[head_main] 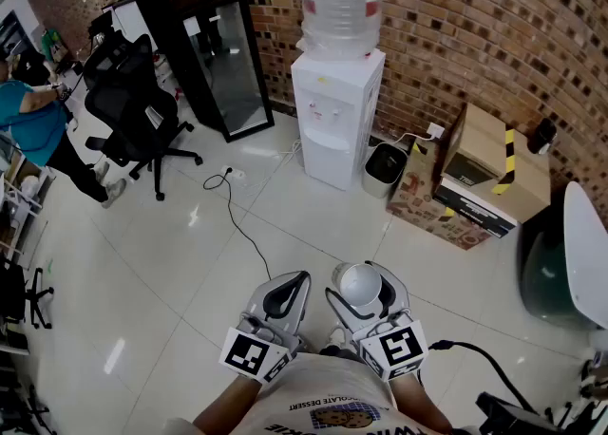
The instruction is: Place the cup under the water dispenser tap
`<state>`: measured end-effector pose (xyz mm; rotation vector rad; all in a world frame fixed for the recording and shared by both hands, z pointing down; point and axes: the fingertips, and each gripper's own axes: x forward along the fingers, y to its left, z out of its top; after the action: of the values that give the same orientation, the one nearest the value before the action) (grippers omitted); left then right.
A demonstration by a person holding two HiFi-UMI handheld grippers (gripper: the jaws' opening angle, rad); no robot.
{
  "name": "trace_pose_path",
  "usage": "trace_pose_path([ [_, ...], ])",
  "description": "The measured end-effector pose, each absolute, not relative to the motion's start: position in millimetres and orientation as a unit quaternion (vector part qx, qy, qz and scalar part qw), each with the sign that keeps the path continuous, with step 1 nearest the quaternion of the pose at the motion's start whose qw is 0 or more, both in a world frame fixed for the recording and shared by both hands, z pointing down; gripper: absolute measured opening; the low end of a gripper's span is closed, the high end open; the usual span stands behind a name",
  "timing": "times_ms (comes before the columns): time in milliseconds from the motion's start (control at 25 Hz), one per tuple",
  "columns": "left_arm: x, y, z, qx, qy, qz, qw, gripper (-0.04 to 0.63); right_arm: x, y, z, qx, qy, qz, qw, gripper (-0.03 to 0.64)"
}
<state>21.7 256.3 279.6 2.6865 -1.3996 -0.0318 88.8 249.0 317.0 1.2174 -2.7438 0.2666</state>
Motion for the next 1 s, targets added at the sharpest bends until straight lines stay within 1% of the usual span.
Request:
trace_pose_path([
  [440,46.5,248.3,274.0,0.879,-0.476,-0.007,0.042,-0.018,121.9,244.7,318.3,0.400,-0.910,0.089,0.055,0.356],
  [760,61.4,237.7,280.3,0.880,-0.472,-0.003,0.040,-0.018,131.5,234.6,322.6,0.400,-0.911,0.091,0.047,0.356],
  [1000,58.4,225.6,287.8,0.877,-0.479,-0.003,0.044,-0.018,129.8,221.0,326.1,0.395,-0.913,0.087,0.047,0.356],
])
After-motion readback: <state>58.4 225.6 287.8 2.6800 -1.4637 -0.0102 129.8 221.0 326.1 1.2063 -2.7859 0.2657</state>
